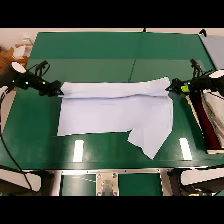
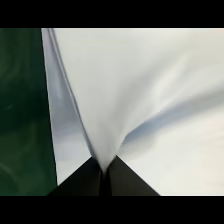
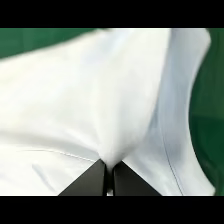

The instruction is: Fold the shirts.

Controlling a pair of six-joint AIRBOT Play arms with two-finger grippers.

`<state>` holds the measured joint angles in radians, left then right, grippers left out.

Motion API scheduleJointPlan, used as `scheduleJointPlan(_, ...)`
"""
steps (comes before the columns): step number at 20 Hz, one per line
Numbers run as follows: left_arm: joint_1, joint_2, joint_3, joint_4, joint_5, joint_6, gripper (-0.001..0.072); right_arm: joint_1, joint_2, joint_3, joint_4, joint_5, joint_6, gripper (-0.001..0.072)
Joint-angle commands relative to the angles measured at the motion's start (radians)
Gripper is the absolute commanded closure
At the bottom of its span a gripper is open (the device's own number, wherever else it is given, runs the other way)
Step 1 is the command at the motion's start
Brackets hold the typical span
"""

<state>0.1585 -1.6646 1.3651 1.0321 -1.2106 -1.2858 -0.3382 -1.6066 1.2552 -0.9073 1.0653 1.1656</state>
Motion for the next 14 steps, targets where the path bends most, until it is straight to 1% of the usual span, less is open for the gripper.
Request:
scheduleJointPlan(1, 0.000, 0.001, -0.022, 0.060, -0.077, -0.024, 0.0686, 0.000, 0.009, -0.089, -0.056, -0.007, 0.002, 0.0695)
scheduleJointPlan(7, 0.000, 0.001, -0.022, 0.034, -0.097, -0.061, 0.0686, 0.000, 0.008, -0.103, -0.066, -0.033, 0.002, 0.0694)
scheduleJointPlan(11, 0.000, 0.000, -0.028, 0.031, -0.060, -0.078, 0.0685, 0.000, 0.008, -0.103, -0.062, -0.047, 0.002, 0.0689)
scheduleJointPlan(12, 0.000, 0.000, -0.031, 0.032, -0.060, -0.087, 0.0610, 0.000, 0.008, -0.103, -0.062, -0.046, 0.003, 0.0570)
scheduleJointPlan(13, 0.003, 0.000, -0.029, 0.036, -0.067, -0.109, 0.0242, -0.001, 0.008, -0.095, -0.063, -0.034, 0.006, 0.0360)
scheduleJointPlan(14, 0.016, 0.000, -0.017, 0.042, -0.104, -0.144, 0.0171, -0.008, 0.011, -0.074, -0.064, -0.001, 0.018, 0.0341)
